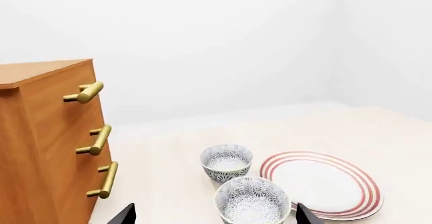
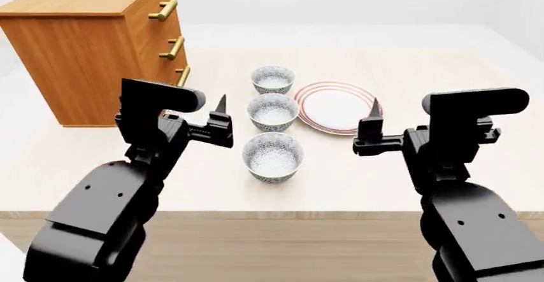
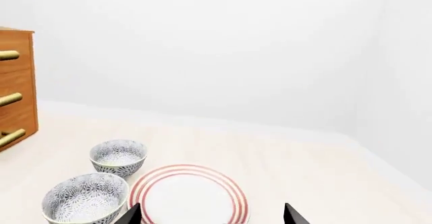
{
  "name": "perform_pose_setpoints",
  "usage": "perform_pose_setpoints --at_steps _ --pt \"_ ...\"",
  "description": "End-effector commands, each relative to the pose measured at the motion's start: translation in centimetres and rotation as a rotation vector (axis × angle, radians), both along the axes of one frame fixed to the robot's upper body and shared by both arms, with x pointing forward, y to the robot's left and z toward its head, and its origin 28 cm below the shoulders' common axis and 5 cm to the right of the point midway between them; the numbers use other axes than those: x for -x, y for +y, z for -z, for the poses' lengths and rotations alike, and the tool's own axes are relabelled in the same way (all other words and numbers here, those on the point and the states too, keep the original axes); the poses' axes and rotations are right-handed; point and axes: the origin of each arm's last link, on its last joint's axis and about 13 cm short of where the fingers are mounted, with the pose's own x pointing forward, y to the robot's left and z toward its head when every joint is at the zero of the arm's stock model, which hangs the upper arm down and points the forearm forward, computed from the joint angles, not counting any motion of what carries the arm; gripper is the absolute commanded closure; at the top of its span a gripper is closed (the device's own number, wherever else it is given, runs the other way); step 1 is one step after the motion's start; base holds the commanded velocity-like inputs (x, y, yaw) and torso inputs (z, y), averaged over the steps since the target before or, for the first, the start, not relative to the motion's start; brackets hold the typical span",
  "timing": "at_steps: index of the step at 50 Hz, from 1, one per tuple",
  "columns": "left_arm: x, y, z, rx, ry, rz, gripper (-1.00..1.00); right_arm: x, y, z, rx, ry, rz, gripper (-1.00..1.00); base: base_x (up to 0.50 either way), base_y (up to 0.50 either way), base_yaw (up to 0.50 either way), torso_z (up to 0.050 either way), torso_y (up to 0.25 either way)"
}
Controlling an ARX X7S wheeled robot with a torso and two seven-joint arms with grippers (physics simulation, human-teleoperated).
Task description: Stack the bowl in the middle on the bowl at the back.
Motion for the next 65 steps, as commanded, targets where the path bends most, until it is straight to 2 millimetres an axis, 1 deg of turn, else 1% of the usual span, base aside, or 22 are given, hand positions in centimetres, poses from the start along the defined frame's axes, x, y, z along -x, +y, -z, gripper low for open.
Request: perform_pose_setpoints --at_steps 1,5,9,33,44,65 --pt "-3.1 0.5 -3.4 -0.032 0.032 0.077 -1.0 -1.7 -1.5 -3.8 0.02 0.028 -0.055 -1.0 0.0 0.0 0.0 0.0 0.0" --pt "-4.1 0.8 -3.9 -0.061 0.032 0.086 -1.0 -2.4 -2.1 -4.7 -0.002 0.034 -0.065 -1.0 0.02 0.0 0.0 0.0 0.0" --pt "-4.1 1.0 -4.2 -0.058 0.037 0.087 -1.0 -2.8 -2.4 -5.3 -0.002 0.016 -0.061 -1.0 0.11 0.0 0.0 0.0 0.0" --pt "-3.7 1.1 -4.2 -0.044 0.02 0.059 -1.0 -3.0 -2.1 -4.8 -0.024 0.004 -0.064 -1.0 0.16 0.0 0.0 0.0 0.0" --pt "-3.7 1.1 -4.1 -0.047 0.018 0.059 -1.0 -2.8 -2.2 -4.6 -0.037 0.005 -0.063 -1.0 0.25 0.0 0.0 0.0 0.0" --pt "-3.9 1.5 -4.1 -0.051 0.004 0.042 -1.0 -3.3 -1.8 -4.5 -0.036 0.013 -0.079 -1.0 0.26 0.0 0.0 0.0 0.0"
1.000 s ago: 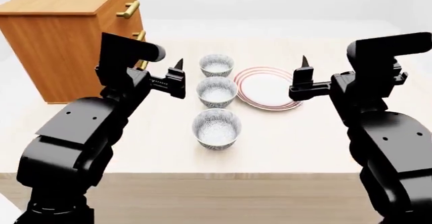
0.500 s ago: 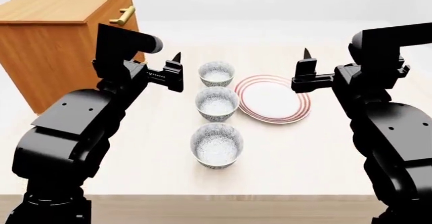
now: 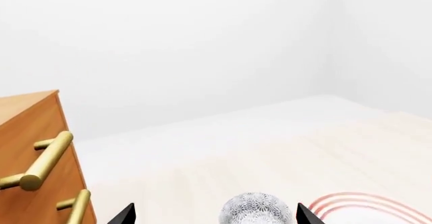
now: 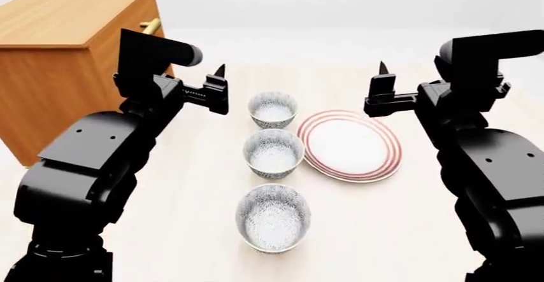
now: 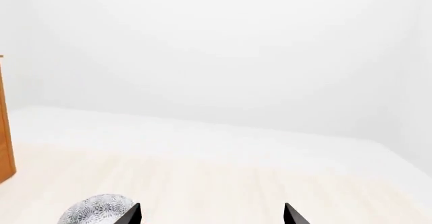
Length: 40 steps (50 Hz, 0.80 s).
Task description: Stack the bowl in the middle on the bowl at the back.
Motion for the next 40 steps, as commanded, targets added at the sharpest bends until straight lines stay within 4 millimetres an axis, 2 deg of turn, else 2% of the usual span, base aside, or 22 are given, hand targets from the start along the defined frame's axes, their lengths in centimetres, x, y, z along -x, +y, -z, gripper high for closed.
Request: perform_pose_setpoints --at_steps 1,16,24,29,37,40 --pt "-0.1 0.2 0.0 -0.001 -0.005 -0.009 -1.0 -0.2 0.1 0.0 -0.001 0.002 -0.007 -1.0 0.26 0.0 0.0 0.0 0.0" --pt "0.1 0.2 -0.1 0.007 -0.014 -0.014 -1.0 0.0 0.2 0.0 -0.002 -0.001 -0.006 -1.0 0.26 0.0 0.0 0.0 0.001" --pt "0.2 0.4 -0.2 0.042 -0.027 -0.04 -1.0 -0.4 0.4 0.1 0.027 0.087 0.018 -1.0 0.0 0.0 0.0 0.0 0.0" --pt "0.4 0.5 -0.6 0.073 -0.027 -0.048 -1.0 -0.7 0.9 -0.5 -0.061 0.125 -0.017 -1.0 0.0 0.0 0.0 0.0 0.0" --pt "1.0 0.7 -1.4 0.086 -0.071 -0.071 -1.0 -1.4 1.5 -1.6 0.027 0.172 -0.049 -1.0 0.0 0.0 0.0 0.0 0.0" --pt "1.4 1.1 -1.5 0.087 -0.07 -0.084 -1.0 -1.9 2.5 -2.6 -0.037 0.265 -0.083 -1.0 0.0 0.0 0.0 0.0 0.0"
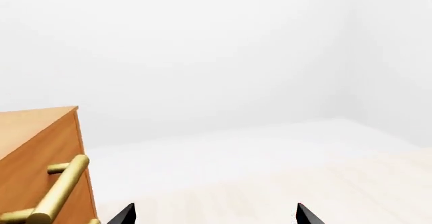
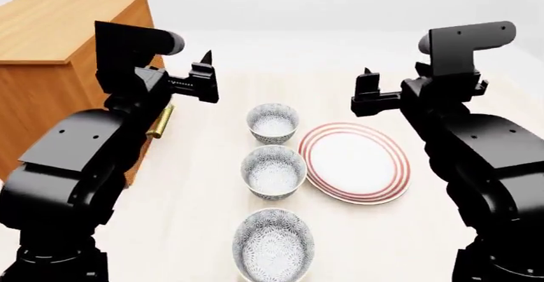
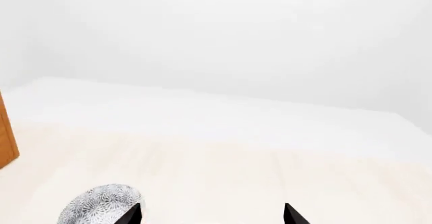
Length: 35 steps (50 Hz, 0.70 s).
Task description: Stack the bowl in the middle on the bowl at the back.
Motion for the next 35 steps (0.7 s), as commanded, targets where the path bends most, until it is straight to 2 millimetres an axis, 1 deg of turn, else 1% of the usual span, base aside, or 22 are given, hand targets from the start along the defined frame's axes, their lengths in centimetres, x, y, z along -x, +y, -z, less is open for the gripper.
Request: perform_pose_setpoints --at_steps 1,4,9,17,29,35 --pt "0.8 0.6 -0.5 0.017 -0.012 -0.026 -1.0 -1.0 1.7 -2.0 -0.059 0.16 -0.06 -1.0 0.0 0.0 0.0 0.0 0.0" --pt "1.2 0.7 -0.3 0.012 0.004 -0.02 -1.0 -1.1 2.3 -2.7 -0.108 0.227 -0.084 -1.0 0.0 0.0 0.0 0.0 0.0" --pt "1.2 0.6 -0.2 0.013 0.008 -0.018 -1.0 -1.0 3.0 -3.9 -0.084 0.37 -0.128 -1.0 0.0 0.0 0.0 0.0 0.0" --pt "1.3 0.7 0.1 0.011 0.012 -0.015 -1.0 -0.9 4.1 -4.9 -0.158 0.484 -0.142 -1.0 0.0 0.0 0.0 0.0 0.0" --pt "1.5 1.0 0.3 0.008 0.016 -0.02 -1.0 -1.1 5.7 -4.3 -0.171 0.587 -0.179 -1.0 0.0 0.0 0.0 0.0 0.0" --pt "1.4 1.2 0.2 0.007 0.015 -0.024 -1.0 -1.3 6.0 -4.1 -0.192 0.613 -0.175 -1.0 0.0 0.0 0.0 0.0 0.0"
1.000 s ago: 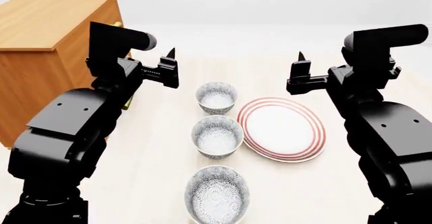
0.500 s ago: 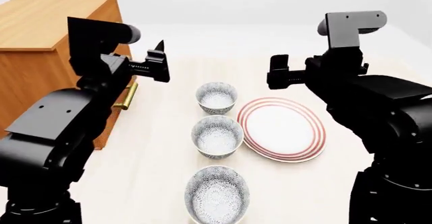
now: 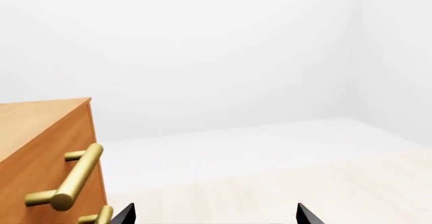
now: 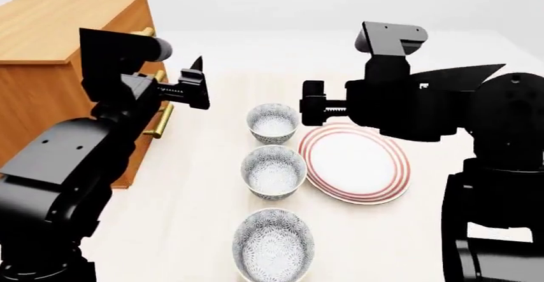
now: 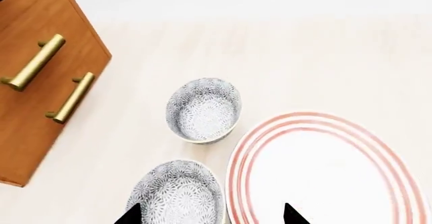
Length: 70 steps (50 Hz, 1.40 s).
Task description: Stack the bowl in the middle on the bowl at the back.
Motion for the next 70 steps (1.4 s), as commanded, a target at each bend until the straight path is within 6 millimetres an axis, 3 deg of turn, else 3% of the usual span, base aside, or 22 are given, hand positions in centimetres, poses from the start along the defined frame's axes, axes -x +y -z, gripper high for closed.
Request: perform_pose_setpoints --at_steps 1,70 --pt "0.1 0.3 0.0 -0.001 0.001 -0.007 -1.0 -0.1 0.9 0.0 -0.027 0.085 -0.012 -1.0 0.0 0.0 0.0 0.0 0.0" --pt "0.4 0.6 0.4 -0.005 0.004 -0.01 -1.0 0.5 2.2 3.3 -0.096 0.23 0.025 -1.0 0.0 0.0 0.0 0.0 0.0"
